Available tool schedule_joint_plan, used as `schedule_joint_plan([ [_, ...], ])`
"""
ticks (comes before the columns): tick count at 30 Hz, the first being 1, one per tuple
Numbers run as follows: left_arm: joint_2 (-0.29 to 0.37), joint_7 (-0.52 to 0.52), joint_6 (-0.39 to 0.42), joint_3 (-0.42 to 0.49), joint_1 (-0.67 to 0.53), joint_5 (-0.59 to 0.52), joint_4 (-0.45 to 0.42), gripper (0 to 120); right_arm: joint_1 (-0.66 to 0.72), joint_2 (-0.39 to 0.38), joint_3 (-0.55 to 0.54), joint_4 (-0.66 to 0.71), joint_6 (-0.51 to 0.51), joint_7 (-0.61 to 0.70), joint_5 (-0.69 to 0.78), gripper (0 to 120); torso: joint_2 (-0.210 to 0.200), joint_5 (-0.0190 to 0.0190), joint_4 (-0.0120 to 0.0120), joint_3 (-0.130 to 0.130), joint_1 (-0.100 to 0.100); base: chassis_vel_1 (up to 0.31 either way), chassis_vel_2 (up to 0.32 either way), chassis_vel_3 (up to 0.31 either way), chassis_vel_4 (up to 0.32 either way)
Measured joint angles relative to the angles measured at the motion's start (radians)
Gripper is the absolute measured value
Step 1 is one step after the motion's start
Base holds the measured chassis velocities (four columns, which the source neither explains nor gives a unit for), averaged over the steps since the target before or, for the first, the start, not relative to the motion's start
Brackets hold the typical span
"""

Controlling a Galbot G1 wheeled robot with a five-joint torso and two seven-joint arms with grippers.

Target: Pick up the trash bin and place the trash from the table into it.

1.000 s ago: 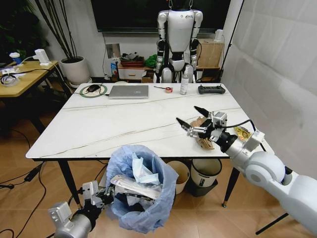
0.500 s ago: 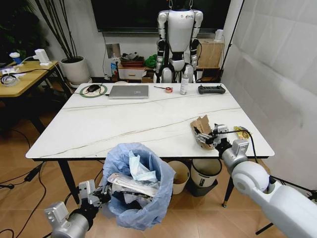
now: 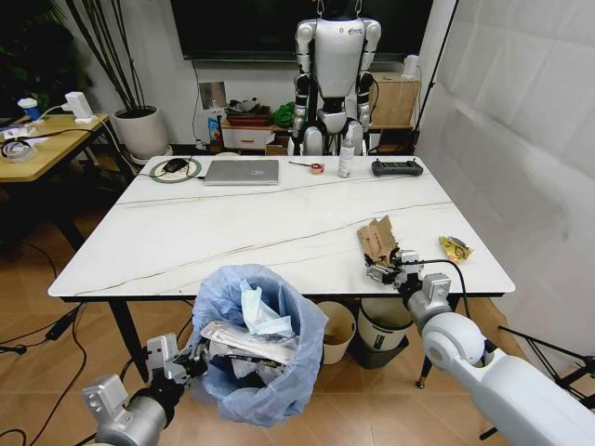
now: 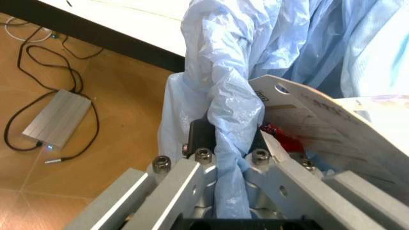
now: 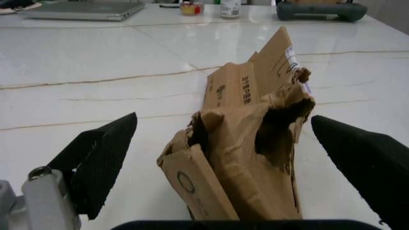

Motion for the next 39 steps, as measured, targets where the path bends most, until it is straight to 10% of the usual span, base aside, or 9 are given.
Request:
schedule_joint_plan([
  [11,0.002,0.000,0.000,0.002,-0.004,-0.004,0.003,0,-0.007,0.017,-0.004,-0.042,0.003,-0.014,-0.020,94,0.000,0.0000,0.0000,0.000,0.000,0.000,0.000,0.000,0.000],
  [39,0.010,0.001,-0.001,0.007,-0.021,-0.020,0.019,0,-0.008,0.012,-0.001,-0.087,0.074,-0.110,-0.024,0,0.000,0.0000,-0.0001,0.000,0.000,0.000,0.000,0.000,0.000],
])
